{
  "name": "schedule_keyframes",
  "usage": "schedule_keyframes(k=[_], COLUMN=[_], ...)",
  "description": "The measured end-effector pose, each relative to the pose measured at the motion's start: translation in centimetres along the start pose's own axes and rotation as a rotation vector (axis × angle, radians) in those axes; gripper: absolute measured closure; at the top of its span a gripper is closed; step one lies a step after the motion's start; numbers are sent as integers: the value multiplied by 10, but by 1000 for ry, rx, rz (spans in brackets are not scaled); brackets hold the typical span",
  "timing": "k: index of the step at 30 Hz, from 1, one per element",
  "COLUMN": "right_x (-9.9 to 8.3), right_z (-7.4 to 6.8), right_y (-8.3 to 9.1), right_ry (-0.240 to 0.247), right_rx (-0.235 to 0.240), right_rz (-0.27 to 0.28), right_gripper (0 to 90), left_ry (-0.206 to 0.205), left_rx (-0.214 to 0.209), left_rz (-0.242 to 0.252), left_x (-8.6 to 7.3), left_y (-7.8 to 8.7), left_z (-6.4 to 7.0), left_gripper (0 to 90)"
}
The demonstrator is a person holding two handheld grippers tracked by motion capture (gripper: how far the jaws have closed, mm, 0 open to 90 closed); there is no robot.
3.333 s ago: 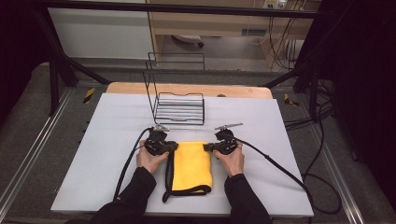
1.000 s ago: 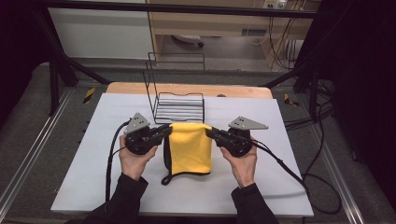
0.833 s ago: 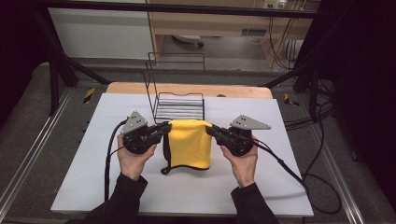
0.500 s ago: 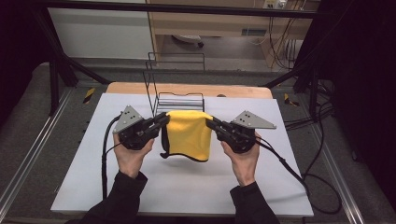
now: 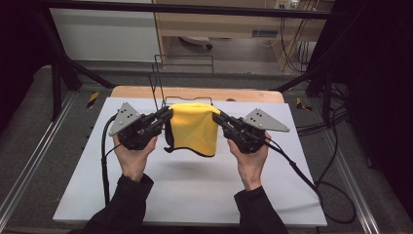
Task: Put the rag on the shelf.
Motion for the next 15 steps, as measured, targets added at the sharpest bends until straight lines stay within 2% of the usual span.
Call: schedule_keyframes(k=[15], right_x=[26], right_z=[0], right_y=[-11], right_ry=[55], right_rx=[-19], right_rz=[71], right_gripper=[841], left_ry=[1], left_rx=[30], left_rz=[93], left_x=[25], left_y=[-3], left_z=[-9], left_gripper=[807])
Point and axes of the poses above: each handheld gripper's, and its own axes: y roughly backward along the jaws, x roughly out of its top, z roughly to its right, the point moved 7 cm from there along -y, roughly forward along the jaws, and after that the axes turned 1 degree about y, right-handed, at the moved point
